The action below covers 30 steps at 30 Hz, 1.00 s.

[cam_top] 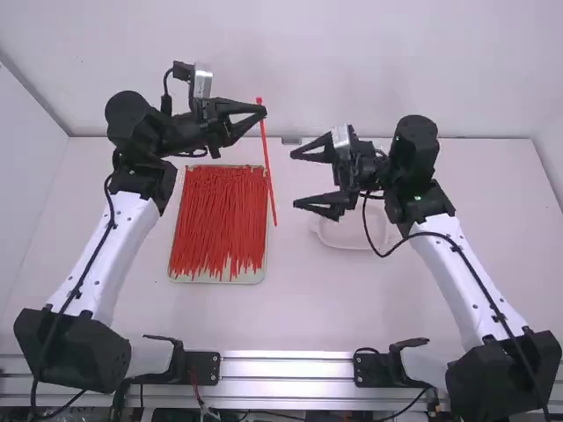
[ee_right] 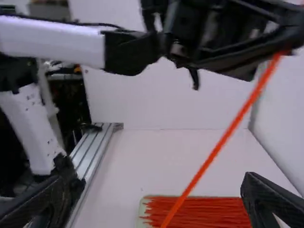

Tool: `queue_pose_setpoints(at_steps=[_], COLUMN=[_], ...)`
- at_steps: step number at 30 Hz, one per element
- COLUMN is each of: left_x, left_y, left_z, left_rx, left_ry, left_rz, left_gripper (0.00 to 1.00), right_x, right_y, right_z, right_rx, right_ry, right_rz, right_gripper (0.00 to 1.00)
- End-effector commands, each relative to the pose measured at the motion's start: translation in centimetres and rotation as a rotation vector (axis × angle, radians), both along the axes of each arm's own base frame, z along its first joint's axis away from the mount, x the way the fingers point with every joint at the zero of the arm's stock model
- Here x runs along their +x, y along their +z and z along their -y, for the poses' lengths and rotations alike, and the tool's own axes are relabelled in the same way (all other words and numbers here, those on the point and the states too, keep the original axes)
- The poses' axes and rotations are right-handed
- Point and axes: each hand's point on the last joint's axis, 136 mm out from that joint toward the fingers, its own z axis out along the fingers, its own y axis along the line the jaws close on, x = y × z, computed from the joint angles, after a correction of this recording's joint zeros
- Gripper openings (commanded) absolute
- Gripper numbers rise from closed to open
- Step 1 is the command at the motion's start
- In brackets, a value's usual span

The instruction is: Fasten the cable tie

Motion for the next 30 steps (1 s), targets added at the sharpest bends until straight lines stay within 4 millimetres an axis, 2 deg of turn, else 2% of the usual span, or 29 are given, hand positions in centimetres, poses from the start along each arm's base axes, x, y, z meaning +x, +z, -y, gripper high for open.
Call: queue_pose_setpoints(at_steps=[1,5,8,9,12,15,18,20,24,30], left_x=[1.4,3.6,6.2,6.4,8.9,10.5,12.0,12.8,13.4,12.4], left_y=[0.7,-0.1,-1.1,-1.2,-2.5,-3.6,-4.7,-5.9,-7.4,-7.7], left_z=[-0.5,-0.4,0.0,0.0,0.2,0.2,-0.3,-0.3,-0.5,-0.1], left_rx=[-0.001,0.013,0.015,0.013,-0.005,-0.02,-0.038,-0.047,-0.065,-0.059], left_ry=[0.033,0.024,0.01,0.009,0.003,0.002,-0.016,-0.05,-0.073,-0.14], left_rz=[0.01,-0.078,-0.166,-0.179,-0.294,-0.367,-0.446,-0.516,-0.616,-0.667], left_gripper=[0.02,0.02,0.02,0.02,0.02,0.02,0.02,0.02,0.02,0.03], right_x=[-1.6,-1.7,-1.0,-0.9,1.7,2.6,2.6,2.7,2.8,3.7], right_y=[0.7,0.3,-0.4,-0.4,-1.9,-2.9,-3.6,-3.9,-3.9,-4.2], right_z=[0.5,0.5,0.4,0.4,0.3,0.4,0.4,0.6,0.7,1.1], right_rx=[0.04,0.044,0.021,0.017,-0.056,-0.097,-0.119,-0.126,-0.128,-0.152], right_ry=[0.089,0.091,0.049,0.04,-0.114,-0.171,-0.173,-0.169,-0.177,-0.219], right_rz=[0.19,0.222,0.184,0.18,0.137,0.177,0.255,0.318,0.329,0.333], right_gripper=[0.99,0.99,0.99,0.99,0.99,0.99,0.99,0.99,0.99,0.99])
